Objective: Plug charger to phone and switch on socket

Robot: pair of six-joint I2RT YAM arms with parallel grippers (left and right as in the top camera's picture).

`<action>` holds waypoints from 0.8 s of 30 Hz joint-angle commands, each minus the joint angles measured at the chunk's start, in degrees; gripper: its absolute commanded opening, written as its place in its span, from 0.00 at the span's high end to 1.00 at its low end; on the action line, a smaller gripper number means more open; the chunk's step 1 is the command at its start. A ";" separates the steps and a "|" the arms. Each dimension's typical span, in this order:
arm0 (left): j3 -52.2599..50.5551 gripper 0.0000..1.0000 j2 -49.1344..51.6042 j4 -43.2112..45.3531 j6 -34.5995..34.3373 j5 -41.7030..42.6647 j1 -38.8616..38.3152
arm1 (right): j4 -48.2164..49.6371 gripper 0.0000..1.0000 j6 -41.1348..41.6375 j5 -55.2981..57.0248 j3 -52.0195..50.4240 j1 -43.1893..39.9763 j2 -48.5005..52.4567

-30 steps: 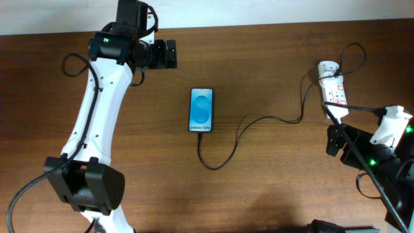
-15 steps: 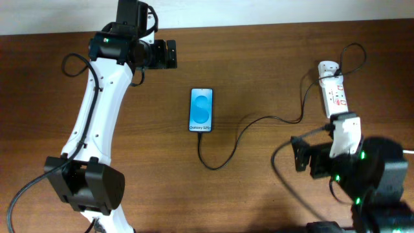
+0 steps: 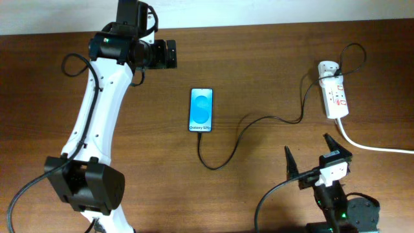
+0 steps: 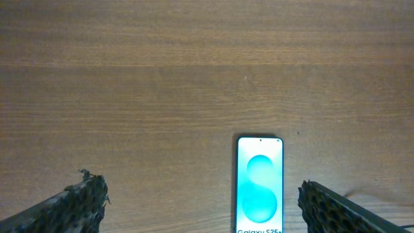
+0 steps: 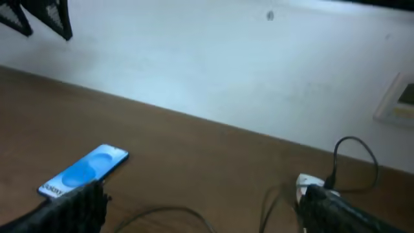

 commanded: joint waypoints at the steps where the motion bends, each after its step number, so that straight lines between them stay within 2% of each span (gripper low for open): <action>1: -0.28 0.01 0.39 0.09 0.31 -0.37 -0.13 | 5.79 0.01 -0.61 0.39 -4.37 0.17 -0.68; 5: -0.28 0.01 0.39 0.09 0.31 -0.37 -0.13 | 12.41 0.02 -0.55 3.37 -8.07 0.17 -0.68; 8: -0.28 0.01 0.39 0.09 0.31 -0.37 -0.13 | 13.42 0.02 -0.52 3.80 -9.03 0.17 -0.68; 10: -0.28 0.01 0.39 0.09 0.31 -0.37 -0.13 | 15.58 0.02 3.39 7.15 -10.69 0.17 -0.68; 13: -0.28 0.00 0.39 0.09 0.31 -0.37 -0.11 | 20.79 0.02 3.98 7.26 -14.73 0.17 -0.68; 17: -0.28 0.01 0.39 0.09 0.31 -0.37 -0.11 | 18.91 0.02 4.00 7.91 -14.73 0.17 -0.68; 19: -0.28 0.00 0.39 0.09 0.31 -0.37 -0.13 | 13.33 0.01 4.04 7.91 -14.73 0.17 -0.68; 21: -0.26 0.01 0.39 0.11 0.31 -0.37 -0.11 | 10.27 0.02 8.81 10.19 -14.73 0.17 -0.68; 24: -0.28 0.01 0.39 0.09 0.31 -0.37 -0.11 | 10.23 0.02 9.53 10.93 -14.73 0.17 -0.68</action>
